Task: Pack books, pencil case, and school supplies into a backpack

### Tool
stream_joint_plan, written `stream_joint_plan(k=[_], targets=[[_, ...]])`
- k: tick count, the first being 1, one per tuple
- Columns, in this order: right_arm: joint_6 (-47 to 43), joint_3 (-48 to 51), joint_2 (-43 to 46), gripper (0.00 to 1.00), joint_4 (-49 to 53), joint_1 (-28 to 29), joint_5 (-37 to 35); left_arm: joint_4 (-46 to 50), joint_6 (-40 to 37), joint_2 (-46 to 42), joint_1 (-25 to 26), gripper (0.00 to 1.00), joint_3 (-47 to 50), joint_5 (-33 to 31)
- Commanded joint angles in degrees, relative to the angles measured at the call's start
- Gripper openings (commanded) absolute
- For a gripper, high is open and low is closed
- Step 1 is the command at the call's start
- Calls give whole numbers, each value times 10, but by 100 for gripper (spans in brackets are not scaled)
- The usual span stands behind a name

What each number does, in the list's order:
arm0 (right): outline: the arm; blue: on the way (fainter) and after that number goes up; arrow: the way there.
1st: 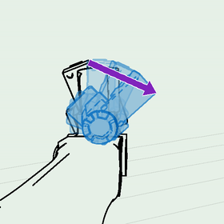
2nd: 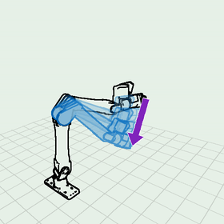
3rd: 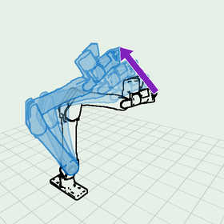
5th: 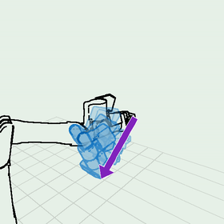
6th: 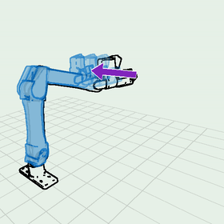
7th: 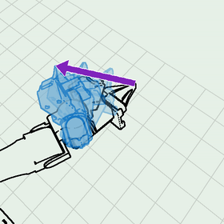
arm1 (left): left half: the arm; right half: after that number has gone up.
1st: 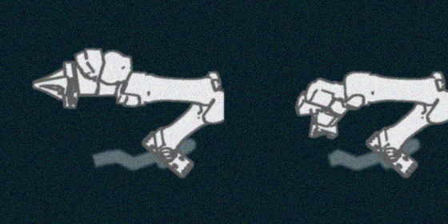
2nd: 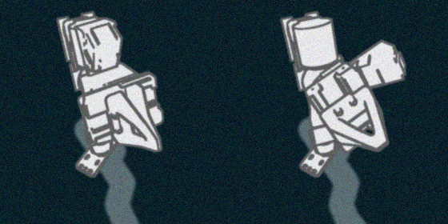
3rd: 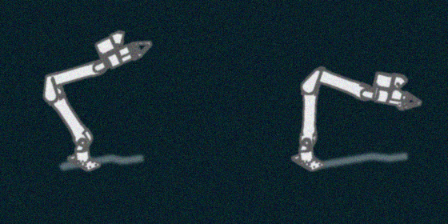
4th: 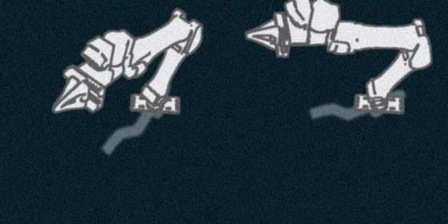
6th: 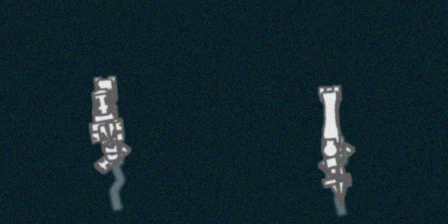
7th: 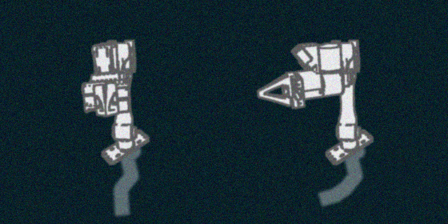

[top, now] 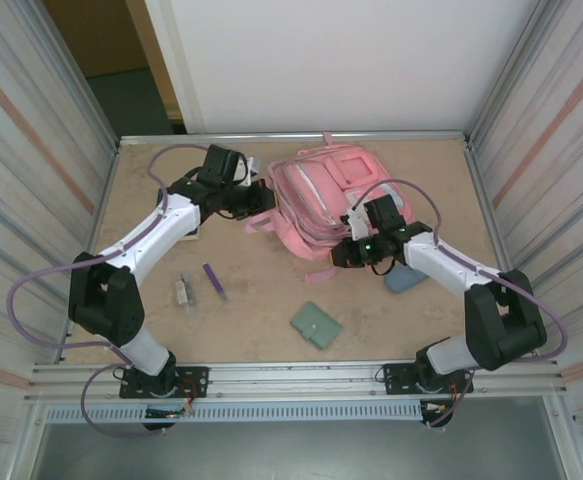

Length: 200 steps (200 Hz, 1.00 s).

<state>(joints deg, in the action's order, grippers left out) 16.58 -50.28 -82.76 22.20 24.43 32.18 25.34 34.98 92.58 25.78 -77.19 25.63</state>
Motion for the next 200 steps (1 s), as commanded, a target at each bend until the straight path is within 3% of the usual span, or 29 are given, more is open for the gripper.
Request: stream_joint_plan(k=[1, 73, 80, 105, 118, 152, 200], targets=[[11, -47, -40, 1, -37, 42, 13, -62, 9, 9, 15, 0, 30, 17], [36, -101, -175, 13, -70, 138, -75, -114, 13, 69, -6, 0, 111, -22], [37, -99, -175, 14, -69, 141, -81, -115, 20, 70, -13, 5, 118, -24], [14, -74, -145, 26, -78, 154, -105, -111, 28, 56, -46, 37, 145, -34], [0, -65, -130, 31, -78, 162, -111, -108, 34, 41, -62, 45, 156, -25], [-35, -51, -70, 41, -44, 175, -173, -85, 22, -32, -55, 50, 194, -33], [-73, -16, 47, 50, 2, 167, -314, -8, -48, -136, 17, 52, 213, -70]])
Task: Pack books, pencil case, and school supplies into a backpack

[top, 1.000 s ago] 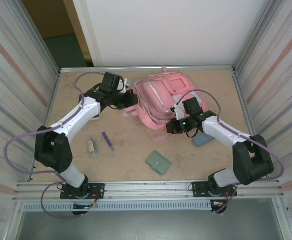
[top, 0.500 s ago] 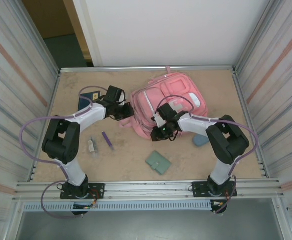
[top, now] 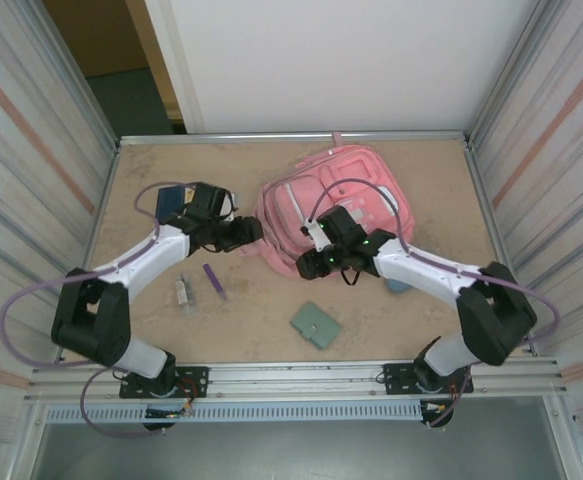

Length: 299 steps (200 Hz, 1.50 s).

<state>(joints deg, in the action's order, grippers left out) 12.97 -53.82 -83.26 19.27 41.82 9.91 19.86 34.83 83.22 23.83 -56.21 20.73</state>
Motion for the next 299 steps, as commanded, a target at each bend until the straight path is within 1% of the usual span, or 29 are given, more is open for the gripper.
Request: stream_joint_plan(k=[1, 16, 35, 45, 63, 75, 97, 114, 130, 158, 189, 214, 229, 248, 299], targets=[[-38, 20, 55, 50, 32, -8, -92, 47, -47, -43, 39, 52, 4, -23], [-46, 30, 78, 50, 35, -24, -114, 37, -55, -43, 89, 51, 1, -37], [-33, 33, 97, 50, 50, -60, -123, 29, -85, -9, 148, 48, -23, -38], [-19, 36, 111, 50, 54, -80, -128, 33, -96, 17, 171, 46, -37, -38], [-1, 52, 144, 50, 51, -113, -118, 42, -99, 45, 207, 44, -56, -84], [4, 62, 165, 50, 49, -130, -101, 43, -91, 61, 220, 43, -62, -93], [6, 83, 196, 51, 41, -144, -95, 29, -70, 92, 230, 42, -61, -101], [14, 97, 209, 51, 31, -146, -93, -3, -83, 120, 232, 40, -58, -111], [22, 104, 216, 51, 20, -147, -85, -6, -96, 153, 231, 38, -78, -134], [23, 106, 226, 51, 18, -147, -85, -11, -107, 194, 232, 36, -109, -130], [16, 108, 241, 51, 20, -147, -87, -14, -118, 201, 232, 35, -124, -149], [16, 106, 246, 51, 25, -147, -93, -7, -121, 218, 232, 35, -134, -150], [16, 108, 251, 51, 24, -147, -94, -6, -121, 228, 234, 34, -137, -148], [14, 112, 255, 51, 20, -147, -99, -5, -126, 237, 241, 32, -138, -164], [19, 115, 245, 51, 10, -148, -93, 5, -132, 253, 253, 21, -153, -185]])
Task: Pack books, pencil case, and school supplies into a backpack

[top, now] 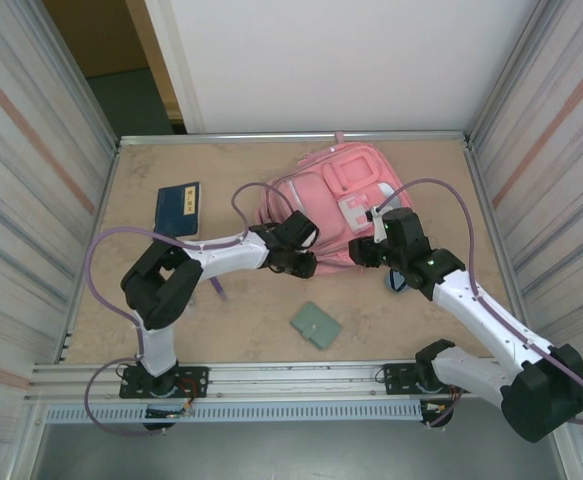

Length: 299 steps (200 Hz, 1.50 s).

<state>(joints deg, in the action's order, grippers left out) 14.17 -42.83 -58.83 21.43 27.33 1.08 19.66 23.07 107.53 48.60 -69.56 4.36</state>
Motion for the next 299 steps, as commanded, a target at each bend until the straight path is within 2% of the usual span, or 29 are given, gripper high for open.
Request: stream_joint_plan(k=[1, 15, 46, 92, 126, 142, 187, 207, 235, 258, 274, 286, 299], targets=[[8, 5, 0, 51, -13, -3, -5, 8, -15, 10, 5, 21, -20, -21], [15, 4, -9, 51, -12, -3, 1, 20, -19, 1, 5, 12, -29, -17], [40, 5, -18, 53, -11, -3, 7, 26, -35, -46, 6, 0, -36, -7], [39, -20, -27, 54, 13, -3, 17, 41, -52, -96, 4, 0, -60, 20], [35, -146, -63, 55, 154, -4, 38, 53, -43, -115, -12, 0, -73, 64], [35, -179, -69, 55, 186, -4, 47, 51, -42, -121, -15, 0, -62, 68], [47, -123, -27, 58, 137, -5, 58, -1, 1, -94, -8, 0, 5, 115], [52, -101, -28, 59, 127, -4, 104, -14, 17, -77, -5, 0, 24, 119], [50, -83, -64, 58, 129, -4, 143, -22, 15, -96, -7, 0, 37, 100], [60, -112, -128, 58, 142, 0, 214, 2, 6, -114, -18, 0, 23, 107], [59, -122, -147, 59, 136, 10, 184, 10, -9, -120, -21, 0, 20, 112], [59, -126, -149, 59, 137, 2, 154, 12, -8, -116, -21, 15, 19, 112], [64, -127, -148, 59, 132, -15, 135, 9, 15, -107, -17, 26, 15, 115]])
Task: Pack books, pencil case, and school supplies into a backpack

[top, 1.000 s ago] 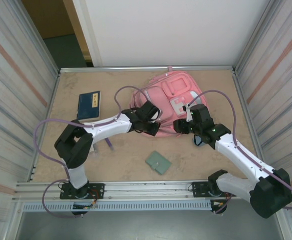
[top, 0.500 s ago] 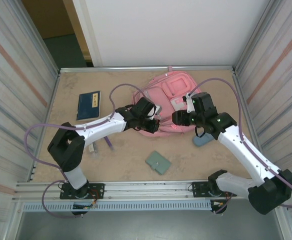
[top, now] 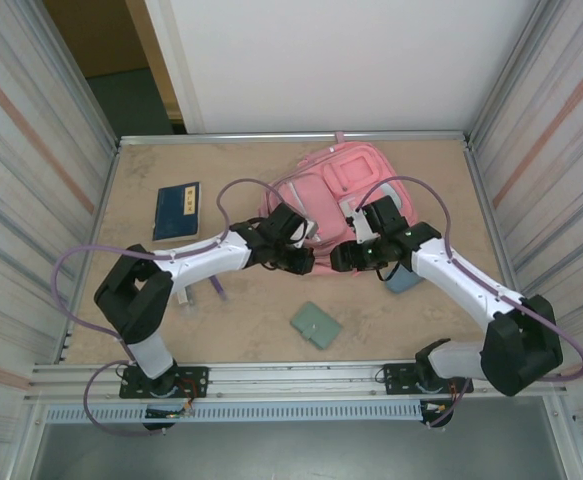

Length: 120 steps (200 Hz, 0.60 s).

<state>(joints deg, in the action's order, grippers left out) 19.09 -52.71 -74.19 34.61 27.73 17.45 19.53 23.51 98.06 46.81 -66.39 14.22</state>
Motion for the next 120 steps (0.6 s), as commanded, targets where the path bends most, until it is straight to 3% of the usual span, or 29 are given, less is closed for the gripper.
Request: stream_joint_plan(k=[1, 21, 38, 64, 82, 120], targets=[[15, -28, 7, 59, 0, -20, -30, 10, 13, -11, 2, 27, -17, 16], [40, -16, 12, 59, -19, -46, -44, 0, 65, 2, 33, 35, -27, -20], [86, 2, 13, 55, -40, -61, -10, 2, 91, 6, 55, 37, -31, -77], [123, 51, 18, 50, -103, -52, 45, -5, 115, -1, 41, 39, -6, -102], [41, 32, -6, 50, -78, -34, 19, 1, 111, -1, 21, 38, 3, -90], [-253, -66, -86, 51, 0, 37, -35, 2, 112, -47, -21, 38, 36, -88]])
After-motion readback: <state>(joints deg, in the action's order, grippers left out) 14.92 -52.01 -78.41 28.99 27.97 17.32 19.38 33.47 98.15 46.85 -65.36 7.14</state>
